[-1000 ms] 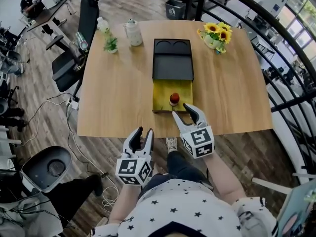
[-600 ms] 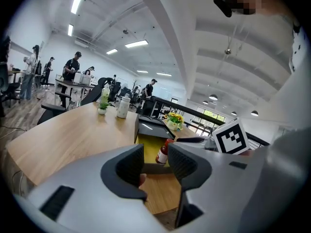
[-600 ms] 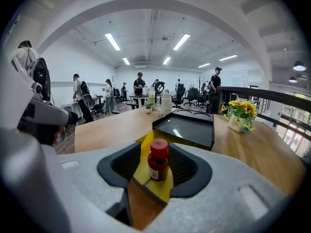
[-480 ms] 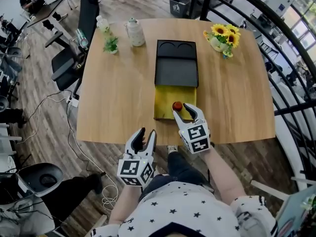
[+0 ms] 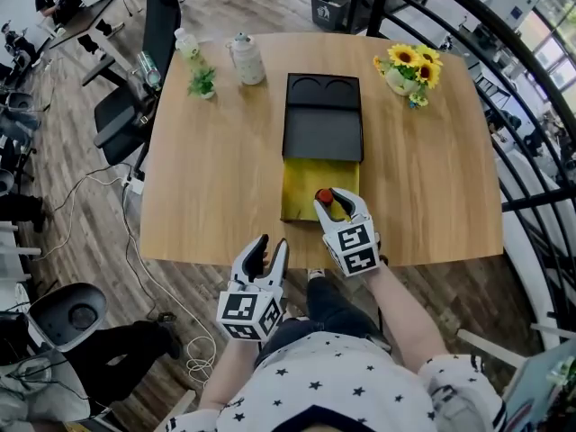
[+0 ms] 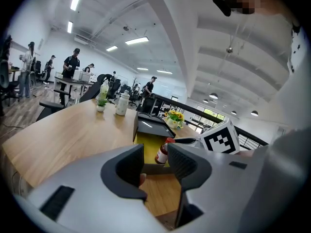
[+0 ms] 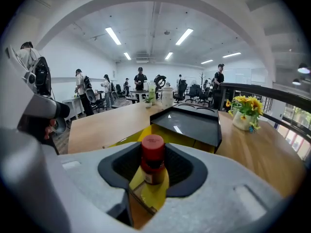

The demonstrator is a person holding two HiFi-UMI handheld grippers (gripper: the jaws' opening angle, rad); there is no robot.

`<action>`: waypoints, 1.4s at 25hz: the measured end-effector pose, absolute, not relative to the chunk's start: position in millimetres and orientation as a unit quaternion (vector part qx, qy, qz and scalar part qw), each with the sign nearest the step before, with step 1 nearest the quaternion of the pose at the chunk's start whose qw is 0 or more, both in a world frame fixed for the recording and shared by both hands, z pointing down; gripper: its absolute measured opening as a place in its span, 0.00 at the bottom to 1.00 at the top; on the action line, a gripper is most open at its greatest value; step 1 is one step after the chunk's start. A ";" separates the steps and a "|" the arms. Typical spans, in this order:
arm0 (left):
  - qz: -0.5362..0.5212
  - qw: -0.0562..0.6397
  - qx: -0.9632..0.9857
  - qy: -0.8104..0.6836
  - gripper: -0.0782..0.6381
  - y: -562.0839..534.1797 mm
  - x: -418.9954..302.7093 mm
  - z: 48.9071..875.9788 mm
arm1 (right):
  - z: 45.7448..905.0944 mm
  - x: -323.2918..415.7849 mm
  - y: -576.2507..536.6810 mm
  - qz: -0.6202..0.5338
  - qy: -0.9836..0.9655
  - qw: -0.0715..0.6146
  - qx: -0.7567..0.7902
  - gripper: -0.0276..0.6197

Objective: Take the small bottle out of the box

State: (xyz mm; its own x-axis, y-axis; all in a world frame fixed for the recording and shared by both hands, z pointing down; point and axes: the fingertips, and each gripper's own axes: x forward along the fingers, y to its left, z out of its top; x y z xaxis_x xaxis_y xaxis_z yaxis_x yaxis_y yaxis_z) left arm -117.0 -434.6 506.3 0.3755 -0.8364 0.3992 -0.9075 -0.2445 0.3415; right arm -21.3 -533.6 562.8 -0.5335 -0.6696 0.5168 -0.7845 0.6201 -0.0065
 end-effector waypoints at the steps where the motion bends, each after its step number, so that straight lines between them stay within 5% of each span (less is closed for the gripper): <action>1: 0.067 0.265 0.786 -0.554 0.31 -434.2 -116.8 505.7 | 563.7 -22.0 -532.5 0.119 -0.868 0.242 0.417 0.27; 35: 0.042 0.221 0.803 -0.552 0.31 -325.8 -117.9 484.0 | 467.6 -19.4 -431.4 0.047 -0.877 0.163 0.450 0.26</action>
